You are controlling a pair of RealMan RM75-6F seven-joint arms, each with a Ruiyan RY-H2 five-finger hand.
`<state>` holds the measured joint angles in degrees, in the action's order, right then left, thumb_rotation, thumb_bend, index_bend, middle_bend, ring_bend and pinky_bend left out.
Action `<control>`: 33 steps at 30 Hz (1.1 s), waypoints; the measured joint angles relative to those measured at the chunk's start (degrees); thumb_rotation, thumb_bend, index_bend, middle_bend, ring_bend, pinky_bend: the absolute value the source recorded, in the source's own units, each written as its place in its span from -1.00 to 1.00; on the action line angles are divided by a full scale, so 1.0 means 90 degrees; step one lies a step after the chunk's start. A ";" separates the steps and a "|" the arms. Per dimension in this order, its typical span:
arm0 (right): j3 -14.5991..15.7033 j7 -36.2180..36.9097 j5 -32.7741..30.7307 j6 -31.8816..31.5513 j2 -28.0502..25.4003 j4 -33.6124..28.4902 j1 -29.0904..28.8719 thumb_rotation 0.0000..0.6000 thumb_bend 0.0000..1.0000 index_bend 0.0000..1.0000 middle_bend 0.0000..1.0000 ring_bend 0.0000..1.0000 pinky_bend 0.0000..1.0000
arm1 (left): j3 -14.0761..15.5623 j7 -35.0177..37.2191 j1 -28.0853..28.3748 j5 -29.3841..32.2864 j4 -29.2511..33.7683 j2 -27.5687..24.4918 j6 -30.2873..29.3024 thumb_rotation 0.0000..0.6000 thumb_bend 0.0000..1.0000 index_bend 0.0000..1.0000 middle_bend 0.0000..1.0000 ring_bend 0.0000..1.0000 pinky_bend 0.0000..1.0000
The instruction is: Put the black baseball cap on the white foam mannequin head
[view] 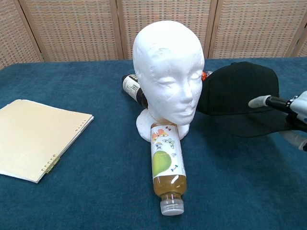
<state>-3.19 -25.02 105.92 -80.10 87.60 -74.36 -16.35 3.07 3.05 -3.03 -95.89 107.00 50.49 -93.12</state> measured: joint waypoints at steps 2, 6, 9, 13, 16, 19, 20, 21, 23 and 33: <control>0.0001 0.0000 -0.0062 0.0073 0.0000 -0.0003 -0.0033 1.00 0.44 -0.54 1.00 1.00 1.00 | 0.0005 -0.0024 -0.0007 -0.0012 0.0006 0.0015 -0.0006 1.00 -1.00 -1.00 -1.00 -1.00 -1.00; -0.0011 -0.0037 -0.0176 0.0167 0.0091 0.0040 -0.0092 1.00 0.35 -0.55 1.00 1.00 1.00 | 0.0003 -0.0020 -0.0010 -0.0002 0.0009 0.0016 -0.0010 1.00 -1.00 -1.00 -1.00 -1.00 -1.00; -0.0065 -0.0102 -0.0280 0.0219 0.0170 0.0068 -0.0137 1.00 0.19 -0.55 1.00 1.00 1.00 | -0.0010 -0.0006 -0.0014 0.0020 0.0006 0.0014 -0.0025 1.00 -1.00 -1.00 -1.00 -1.00 -1.00; -0.0158 -0.0197 -0.0481 0.0311 0.0269 0.0099 -0.0191 1.00 -0.06 -0.54 1.00 1.00 1.00 | -0.0011 0.0009 -0.0008 0.0017 0.0000 0.0009 -0.0016 1.00 -1.00 -1.00 -1.00 -1.00 -1.00; -0.0210 -0.0297 -0.0626 0.0396 0.0355 0.0154 -0.0245 1.00 -0.11 -0.40 1.00 1.00 1.00 | -0.0007 0.0026 -0.0011 0.0004 -0.0003 0.0006 -0.0024 1.00 -1.00 -1.00 -1.00 -1.00 -1.00; -0.0249 -0.0345 -0.0731 0.0425 0.0433 0.0190 -0.0283 1.00 -0.02 -0.18 1.00 1.00 1.00 | -0.0001 0.0046 -0.0017 -0.0003 -0.0003 -0.0001 -0.0032 1.00 -1.00 -1.00 -1.00 -1.00 -1.00; -0.0266 -0.0354 -0.0762 0.0425 0.0460 0.0199 -0.0295 1.00 0.03 -0.09 1.00 1.00 1.00 | 0.0000 0.0052 -0.0018 -0.0002 -0.0003 -0.0003 -0.0031 1.00 -1.00 -1.00 -1.00 -1.00 -1.00; -0.0281 -0.0360 -0.0783 0.0424 0.0475 0.0208 -0.0305 1.00 0.09 0.02 1.00 1.00 1.00 | 0.0000 0.0051 -0.0017 -0.0002 -0.0005 -0.0004 -0.0027 1.00 -1.00 -1.00 -1.00 -1.00 -1.00; -0.0317 -0.0371 -0.0846 0.0425 0.0509 0.0229 -0.0327 1.00 0.20 0.19 1.00 1.00 1.00 | 0.0002 0.0046 -0.0012 -0.0006 -0.0004 -0.0003 -0.0018 1.00 -1.00 -1.00 -1.00 -1.00 -1.00; -0.0545 -0.0321 -0.1162 0.0349 0.0574 0.0296 -0.0435 1.00 0.28 0.49 1.00 1.00 1.00 | 0.0000 0.0100 -0.0006 0.0002 -0.0010 -0.0019 -0.0012 1.00 -1.00 -1.00 -1.00 -1.00 -1.00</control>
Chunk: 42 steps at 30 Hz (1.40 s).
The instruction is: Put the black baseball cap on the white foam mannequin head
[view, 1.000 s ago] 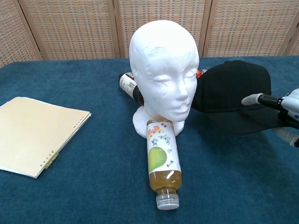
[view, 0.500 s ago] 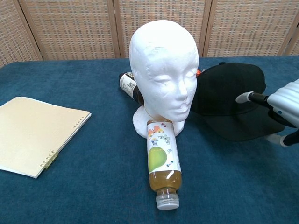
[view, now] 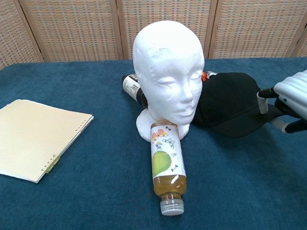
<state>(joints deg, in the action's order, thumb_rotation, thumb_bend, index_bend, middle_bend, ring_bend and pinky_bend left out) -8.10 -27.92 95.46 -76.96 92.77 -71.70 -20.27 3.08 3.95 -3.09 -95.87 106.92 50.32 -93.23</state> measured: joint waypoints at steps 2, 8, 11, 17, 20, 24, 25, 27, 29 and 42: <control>-0.0019 0.0014 -0.0022 -0.0040 -0.0038 -0.0026 -0.0006 1.00 0.22 0.52 1.00 1.00 1.00 | 0.0004 -0.0001 0.0002 -0.0014 -0.0002 -0.0003 0.0002 1.00 -1.00 -1.00 -1.00 -1.00 -1.00; -0.0092 0.0119 -0.0017 -0.0269 -0.0159 -0.0137 -0.0023 1.00 0.17 0.54 1.00 1.00 1.00 | 0.0010 0.0033 -0.0010 -0.0032 -0.0004 -0.0014 -0.0025 1.00 -1.00 -1.00 -1.00 -1.00 -1.00; -0.0223 0.0295 -0.0036 -0.0416 -0.0211 -0.0252 -0.0050 1.00 0.18 0.55 1.00 1.00 1.00 | 0.0016 0.0043 -0.0016 -0.0043 -0.0005 -0.0018 -0.0034 1.00 -1.00 -1.00 -1.00 -1.00 -1.00; -0.0843 0.0340 -0.0210 -0.0606 -0.0407 -0.0477 -0.0251 1.00 0.19 0.55 1.00 1.00 1.00 | 0.0041 0.0126 -0.0038 -0.0096 -0.0014 -0.0039 -0.0077 1.00 -1.00 -1.00 -1.00 -1.00 -1.00; -0.1249 0.0266 -0.0578 -0.0557 -0.0542 -0.0748 -0.0357 1.00 0.19 0.55 1.00 1.00 1.00 | 0.0045 0.0209 -0.0065 -0.0120 -0.0046 -0.0054 -0.0150 1.00 -1.00 -1.00 -1.00 -1.00 -1.00; -0.1776 0.0029 -0.1165 -0.0470 -0.0832 -0.1310 -0.0505 1.00 0.19 0.56 1.00 1.00 1.00 | 0.0040 0.0210 -0.0072 -0.0116 -0.0072 -0.0068 -0.0163 1.00 -1.00 -1.00 -1.00 -1.00 -1.00; -0.1867 -0.0033 -0.1262 -0.0453 -0.0907 -0.1440 -0.0535 1.00 0.18 0.57 1.00 1.00 1.00 | 0.0040 0.0210 -0.0070 -0.0116 -0.0072 -0.0069 -0.0157 1.00 -1.00 -1.00 -1.00 -1.00 -1.00; -0.2042 -0.0174 -0.1400 -0.0432 -0.1081 -0.1725 -0.0598 1.00 0.18 0.57 1.00 1.00 1.00 | 0.0040 0.0218 -0.0063 -0.0112 -0.0070 -0.0074 -0.0142 1.00 -1.00 -1.00 -1.00 -1.00 -1.00; -0.2142 -0.0360 -0.1483 -0.0430 -0.1254 -0.1957 -0.0659 1.00 0.17 0.57 1.00 1.00 1.00 | 0.0040 0.0232 -0.0062 -0.0108 -0.0068 -0.0077 -0.0138 1.00 -1.00 -1.00 -1.00 -1.00 -1.00; -0.2813 -0.1523 -0.2266 -0.0534 -0.1488 -0.2966 -0.1266 1.00 0.17 0.57 1.00 1.00 1.00 | 0.0032 0.0256 -0.0049 -0.0076 -0.0058 -0.0087 -0.0110 1.00 -1.00 -1.00 -1.00 -1.00 -1.00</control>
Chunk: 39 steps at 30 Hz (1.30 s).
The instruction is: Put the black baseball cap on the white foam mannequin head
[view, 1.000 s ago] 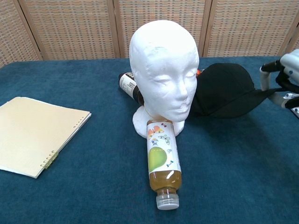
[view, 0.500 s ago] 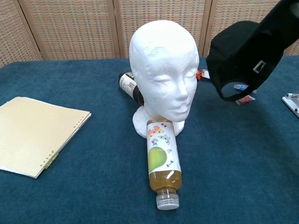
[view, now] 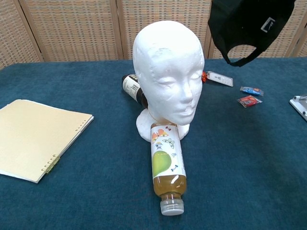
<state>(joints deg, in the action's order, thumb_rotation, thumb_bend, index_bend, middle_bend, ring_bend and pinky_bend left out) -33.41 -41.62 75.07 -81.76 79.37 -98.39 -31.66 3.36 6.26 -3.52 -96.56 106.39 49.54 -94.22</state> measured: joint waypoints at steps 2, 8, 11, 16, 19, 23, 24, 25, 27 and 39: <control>-0.0111 -0.0229 -0.0109 -0.0032 0.0035 -0.0122 -0.0176 1.00 0.17 0.57 1.00 1.00 1.00 | -0.0004 -0.0019 0.0005 0.0019 0.0005 0.0002 0.0018 1.00 -1.00 -1.00 -1.00 -1.00 -1.00; -0.0523 -0.0895 -0.0591 -0.0145 0.0254 -0.0459 -0.0758 1.00 0.17 0.57 1.00 1.00 1.00 | -0.0029 0.0029 0.0040 0.0113 0.0017 -0.0017 0.0087 1.00 -1.00 -1.00 -1.00 -1.00 -1.00; -0.0668 -0.1323 -0.0880 -0.0221 0.0428 -0.0598 -0.1123 1.00 0.17 0.57 1.00 1.00 1.00 | -0.0060 0.0103 0.0079 0.0218 0.0020 -0.0050 0.0160 1.00 -1.00 -1.00 -1.00 -1.00 -1.00; -0.0746 -0.1784 -0.1113 -0.0335 0.0749 -0.0616 -0.1722 1.00 0.17 0.57 1.00 1.00 1.00 | -0.0104 0.0193 0.0162 0.0375 0.0029 -0.0097 0.0322 1.00 -1.00 -1.00 -1.00 -1.00 -1.00; -0.0733 -0.1911 -0.1148 -0.0425 0.1002 -0.0503 -0.2016 1.00 0.17 0.57 1.00 1.00 1.00 | -0.0124 0.0187 0.0209 0.0463 0.0032 -0.0107 0.0434 1.00 -1.00 -1.00 -1.00 -1.00 -1.00; -0.0734 -0.1984 -0.1293 -0.0614 0.1435 -0.0370 -0.2404 1.00 0.17 0.57 1.00 1.00 1.00 | -0.0158 0.0188 0.0265 0.0590 0.0059 -0.0130 0.0543 1.00 -1.00 -1.00 -1.00 -1.00 -1.00; -0.0742 -0.2005 -0.1326 -0.0654 0.1502 -0.0347 -0.2484 1.00 0.17 0.57 1.00 1.00 1.00 | -0.0162 0.0197 0.0265 0.0602 0.0064 -0.0135 0.0541 1.00 -1.00 -1.00 -1.00 -1.00 -1.00; -0.0751 -0.2045 -0.1366 -0.0695 0.1573 -0.0316 -0.2587 1.00 0.17 0.57 1.00 1.00 1.00 | -0.0162 0.0209 0.0264 0.0600 0.0066 -0.0139 0.0538 1.00 -1.00 -1.00 -1.00 -1.00 -1.00; -0.0752 -0.2138 -0.1416 -0.0737 0.1651 -0.0266 -0.2725 1.00 0.17 0.57 1.00 1.00 1.00 | -0.0156 0.0241 0.0254 0.0577 0.0066 -0.0151 0.0516 1.00 -1.00 -1.00 -1.00 -1.00 -1.00; -0.0020 -0.2134 -0.1282 -0.0918 0.1579 -0.0442 -0.2552 1.00 0.20 0.57 1.00 1.00 1.00 | -0.0144 0.0318 0.0243 0.0522 0.0015 -0.0154 0.0489 1.00 -1.00 -1.00 -1.00 -1.00 -1.00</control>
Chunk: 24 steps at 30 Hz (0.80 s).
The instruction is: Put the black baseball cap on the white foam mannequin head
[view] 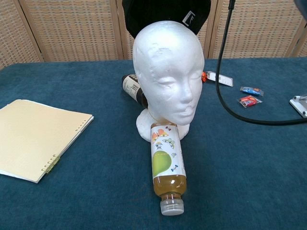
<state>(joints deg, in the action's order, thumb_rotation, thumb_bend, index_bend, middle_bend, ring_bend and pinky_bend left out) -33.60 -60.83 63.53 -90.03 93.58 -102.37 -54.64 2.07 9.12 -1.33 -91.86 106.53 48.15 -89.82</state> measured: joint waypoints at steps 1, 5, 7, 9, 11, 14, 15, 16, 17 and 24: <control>0.0072 0.0018 0.0043 -0.0004 -0.0043 -0.0059 0.0045 1.00 0.21 0.57 1.00 1.00 1.00 | 0.0001 -0.0016 0.0003 -0.0004 0.0005 0.0003 0.0004 1.00 -1.00 -1.00 -1.00 -1.00 -1.00; 0.0493 0.0121 0.0336 -0.0010 -0.0308 -0.0308 0.0305 1.00 0.23 0.57 1.00 1.00 1.00 | 0.0013 -0.0115 0.0003 -0.0033 0.0035 0.0029 0.0009 1.00 -1.00 -1.00 -1.00 -1.00 -1.00; 0.0755 0.0198 0.0555 -0.0002 -0.0518 -0.0410 0.0476 1.00 0.23 0.57 1.00 1.00 1.00 | 0.0014 -0.0144 0.0001 -0.0034 0.0046 0.0040 0.0008 1.00 -1.00 -1.00 -1.00 -1.00 -1.00; 0.0987 0.0370 0.0734 0.0010 -0.0746 -0.0571 0.0679 1.00 0.24 0.57 1.00 1.00 1.00 | 0.0012 -0.0167 0.0001 -0.0020 0.0056 0.0053 0.0013 1.00 -1.00 -1.00 -1.00 -1.00 -1.00; 0.1167 0.0544 0.0882 0.0027 -0.0952 -0.0742 0.0848 1.00 0.25 0.57 1.00 1.00 1.00 | 0.0010 -0.0196 0.0006 -0.0008 0.0067 0.0058 0.0026 1.00 -1.00 -1.00 -1.00 -1.00 -1.00; 0.1559 0.0748 0.1245 0.0090 -0.1319 -0.0973 0.1097 1.00 0.27 0.57 1.00 1.00 1.00 | 0.0011 -0.0257 0.0016 -0.0010 0.0092 0.0066 0.0047 1.00 -1.00 -1.00 -1.00 -1.00 -1.00; 0.1636 0.0769 0.1320 0.0103 -0.1368 -0.1002 0.1137 1.00 0.27 0.57 1.00 1.00 1.00 | 0.0011 -0.0275 0.0017 -0.0011 0.0100 0.0070 0.0048 1.00 -1.00 -1.00 -1.00 -1.00 -1.00; 0.1756 0.0801 0.1438 0.0121 -0.1425 -0.1041 0.1196 1.00 0.28 0.57 1.00 1.00 1.00 | 0.0011 -0.0291 0.0017 -0.0011 0.0107 0.0075 0.0048 1.00 -1.00 -1.00 -1.00 -1.00 -1.00; 0.1926 0.0844 0.1605 0.0144 -0.1495 -0.1090 0.1279 1.00 0.28 0.57 1.00 1.00 1.00 | 0.0010 -0.0309 0.0018 -0.0009 0.0113 0.0083 0.0051 1.00 -1.00 -1.00 -1.00 -1.00 -1.00; 0.2671 0.0875 0.2651 0.0254 -0.1723 -0.1164 0.1613 1.00 0.28 0.57 1.00 1.00 1.00 | 0.0006 -0.0405 0.0031 0.0013 0.0142 0.0113 0.0082 1.00 -1.00 -1.00 -1.00 -1.00 -1.00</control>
<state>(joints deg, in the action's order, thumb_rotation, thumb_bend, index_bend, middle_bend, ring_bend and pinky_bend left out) -9.56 -52.96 87.39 -87.74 78.08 -112.84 -40.12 2.12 5.47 -1.06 -91.74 107.82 49.17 -89.09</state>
